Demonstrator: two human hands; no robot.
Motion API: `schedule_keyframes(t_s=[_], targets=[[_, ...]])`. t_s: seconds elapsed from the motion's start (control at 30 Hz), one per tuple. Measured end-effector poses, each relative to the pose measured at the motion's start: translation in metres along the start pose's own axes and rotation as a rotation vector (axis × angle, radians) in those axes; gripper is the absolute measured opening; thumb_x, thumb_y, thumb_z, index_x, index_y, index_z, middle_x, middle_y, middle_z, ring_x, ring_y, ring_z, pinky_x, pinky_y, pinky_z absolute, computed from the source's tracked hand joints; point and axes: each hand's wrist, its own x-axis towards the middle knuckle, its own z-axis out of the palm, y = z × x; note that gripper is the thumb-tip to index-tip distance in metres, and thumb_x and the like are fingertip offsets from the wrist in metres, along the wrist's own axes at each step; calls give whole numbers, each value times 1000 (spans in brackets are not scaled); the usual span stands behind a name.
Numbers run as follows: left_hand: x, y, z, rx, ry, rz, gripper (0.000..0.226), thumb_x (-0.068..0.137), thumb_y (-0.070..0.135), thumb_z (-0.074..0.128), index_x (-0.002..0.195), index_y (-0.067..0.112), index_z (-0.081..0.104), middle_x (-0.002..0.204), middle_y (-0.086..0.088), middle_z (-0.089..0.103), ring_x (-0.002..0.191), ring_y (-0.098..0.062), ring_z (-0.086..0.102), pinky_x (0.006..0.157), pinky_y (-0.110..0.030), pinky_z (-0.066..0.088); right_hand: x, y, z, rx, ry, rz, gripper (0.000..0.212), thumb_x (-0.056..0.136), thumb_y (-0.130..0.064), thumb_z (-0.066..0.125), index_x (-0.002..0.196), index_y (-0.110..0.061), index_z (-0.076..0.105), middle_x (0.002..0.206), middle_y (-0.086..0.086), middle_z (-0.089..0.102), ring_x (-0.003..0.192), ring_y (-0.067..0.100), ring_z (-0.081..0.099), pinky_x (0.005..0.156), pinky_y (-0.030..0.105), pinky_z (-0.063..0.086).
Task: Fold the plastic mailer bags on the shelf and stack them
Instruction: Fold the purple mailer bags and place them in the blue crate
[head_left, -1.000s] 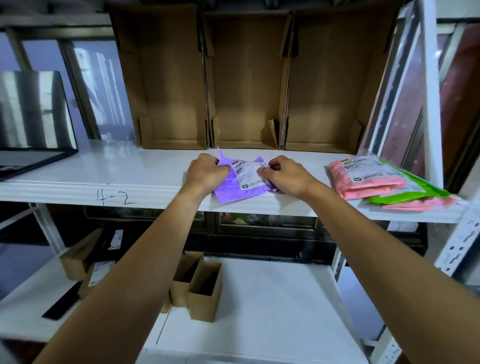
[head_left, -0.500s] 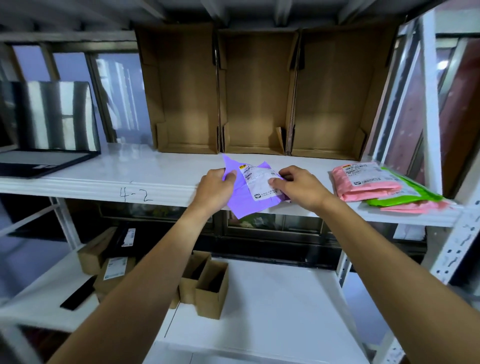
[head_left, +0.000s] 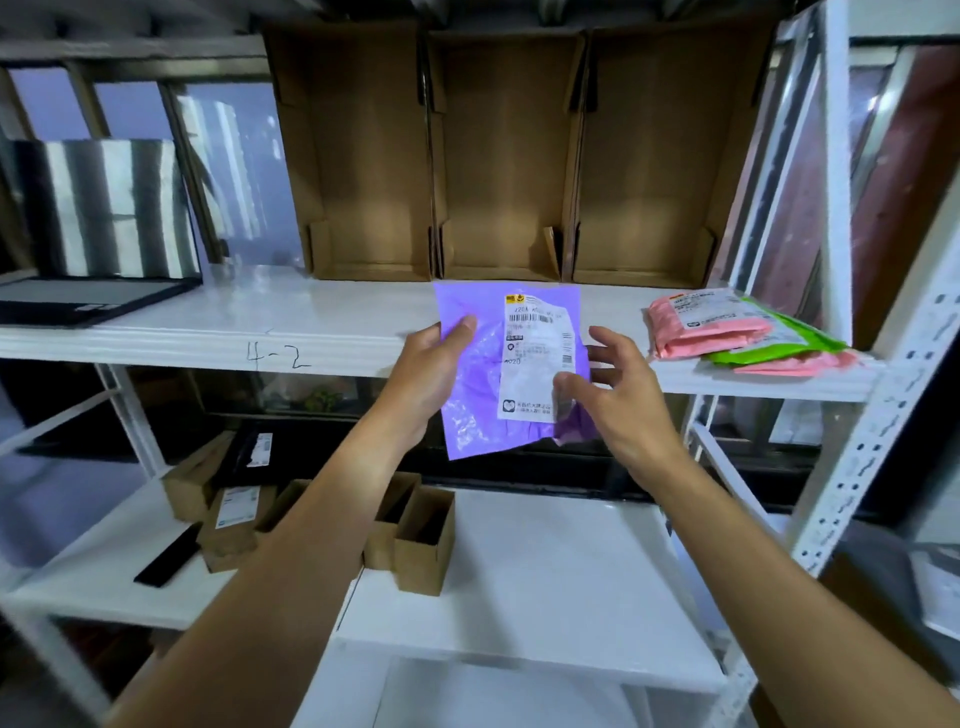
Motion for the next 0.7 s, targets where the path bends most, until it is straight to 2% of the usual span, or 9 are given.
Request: schedule_keyframes(t_s=[0.13, 0.2, 0.27, 0.33, 0.4, 0.47, 0.57, 0.7], targets=[[-22, -14, 3, -24, -39, -56, 25, 101, 38, 58, 109, 18, 72, 107, -3, 77, 101, -25, 73, 98, -49, 54, -21, 20, -12, 41, -19, 57, 63, 87, -7, 74, 143, -15, 44, 110, 2, 69, 97, 11, 69, 63, 16, 53], [-35, -19, 7, -36, -43, -65, 23, 102, 34, 55, 103, 18, 71, 99, -1, 78, 92, -21, 75, 86, -42, 58, -32, 28, -18, 54, -52, 86, 54, 87, -6, 74, 136, -15, 53, 99, -2, 72, 88, 7, 70, 66, 11, 50], [-45, -28, 10, -36, -48, -85, 24, 103, 33, 53, 102, 16, 70, 93, 0, 79, 86, -19, 76, 74, -35, 59, -43, 37, -22, 115, -89, 129, 44, 88, -4, 72, 129, -15, 61, 95, 0, 75, 85, 11, 72, 67, 17, 53], [-54, -40, 11, -34, -63, -117, 26, 104, 34, 52, 103, 15, 70, 94, -2, 79, 87, -20, 76, 70, -33, 59, -54, 48, -26, 163, -109, 176, 35, 88, -5, 71, 122, -13, 66, 96, 2, 76, 85, 16, 72, 72, 25, 54], [-62, -54, 15, -50, -64, -150, 25, 103, 33, 53, 102, 15, 71, 98, -5, 78, 92, -24, 75, 78, -39, 60, -64, 64, -30, 176, -137, 247, 25, 90, -11, 70, 114, -7, 70, 101, 6, 76, 85, 18, 70, 77, 28, 53], [-69, -70, 18, -63, -45, -194, 25, 103, 33, 54, 101, 16, 72, 100, -8, 78, 97, -29, 74, 87, -45, 59, -77, 81, -33, 176, -177, 347, 23, 92, -19, 69, 108, -3, 73, 102, 10, 76, 84, 20, 68, 81, 30, 55], [-78, -96, 22, -74, -36, -282, 25, 103, 35, 54, 103, 17, 72, 103, -9, 77, 98, -32, 73, 89, -51, 58, -94, 106, -36, 140, -205, 442, 24, 92, -24, 69, 104, -4, 74, 102, 12, 76, 85, 23, 69, 89, 38, 54], [-86, -134, 24, -58, -35, -362, 26, 101, 37, 57, 106, 17, 73, 106, -7, 77, 100, -30, 73, 95, -53, 55, -108, 138, -43, 113, -178, 491, 24, 91, -26, 70, 100, -5, 74, 97, 13, 77, 83, 24, 70, 87, 38, 54]])
